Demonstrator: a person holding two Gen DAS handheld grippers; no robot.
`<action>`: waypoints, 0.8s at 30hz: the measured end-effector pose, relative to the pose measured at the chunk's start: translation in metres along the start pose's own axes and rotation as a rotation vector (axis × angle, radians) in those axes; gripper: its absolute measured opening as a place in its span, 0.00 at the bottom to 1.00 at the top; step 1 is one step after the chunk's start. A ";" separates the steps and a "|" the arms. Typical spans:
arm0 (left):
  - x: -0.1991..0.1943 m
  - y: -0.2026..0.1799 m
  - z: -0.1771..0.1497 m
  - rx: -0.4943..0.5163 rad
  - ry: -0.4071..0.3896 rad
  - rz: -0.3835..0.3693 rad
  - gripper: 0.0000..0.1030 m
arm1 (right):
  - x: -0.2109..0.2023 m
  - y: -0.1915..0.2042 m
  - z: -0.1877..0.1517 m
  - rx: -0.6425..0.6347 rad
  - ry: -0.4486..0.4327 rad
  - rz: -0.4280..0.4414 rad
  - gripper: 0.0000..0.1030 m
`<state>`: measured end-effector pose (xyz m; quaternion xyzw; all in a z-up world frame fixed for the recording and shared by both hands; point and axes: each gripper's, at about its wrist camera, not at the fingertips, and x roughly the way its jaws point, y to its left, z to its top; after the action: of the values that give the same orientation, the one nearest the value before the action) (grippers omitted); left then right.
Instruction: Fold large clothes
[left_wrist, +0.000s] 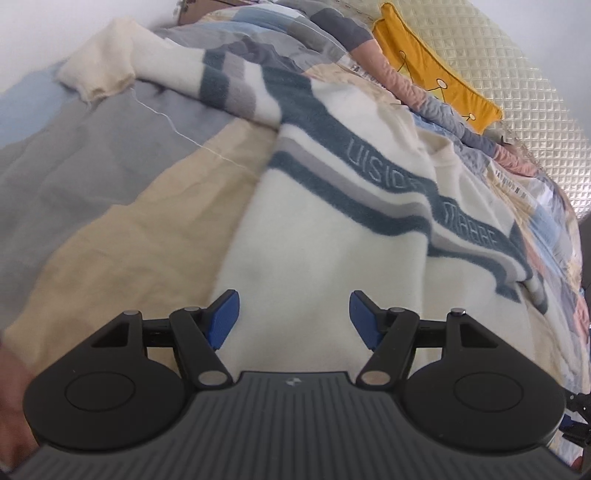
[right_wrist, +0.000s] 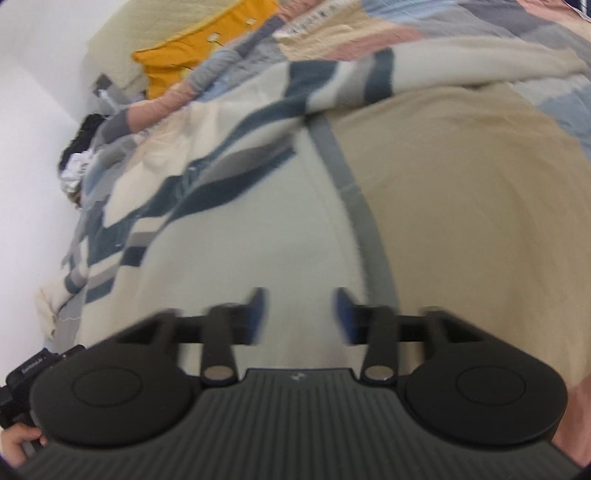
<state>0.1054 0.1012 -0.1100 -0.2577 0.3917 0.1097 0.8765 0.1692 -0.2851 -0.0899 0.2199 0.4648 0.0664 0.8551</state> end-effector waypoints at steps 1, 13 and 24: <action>-0.004 0.000 0.000 0.000 0.000 0.010 0.69 | 0.000 0.003 -0.003 -0.018 -0.014 -0.006 0.69; -0.019 0.015 -0.015 -0.125 0.224 0.107 0.69 | 0.019 -0.008 -0.006 0.010 0.004 -0.076 0.68; -0.020 0.003 -0.049 -0.065 0.368 0.021 0.68 | 0.042 -0.032 -0.015 0.212 0.125 0.123 0.69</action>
<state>0.0596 0.0776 -0.1241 -0.2975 0.5445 0.0826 0.7799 0.1773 -0.2956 -0.1433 0.3323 0.5070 0.0828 0.7910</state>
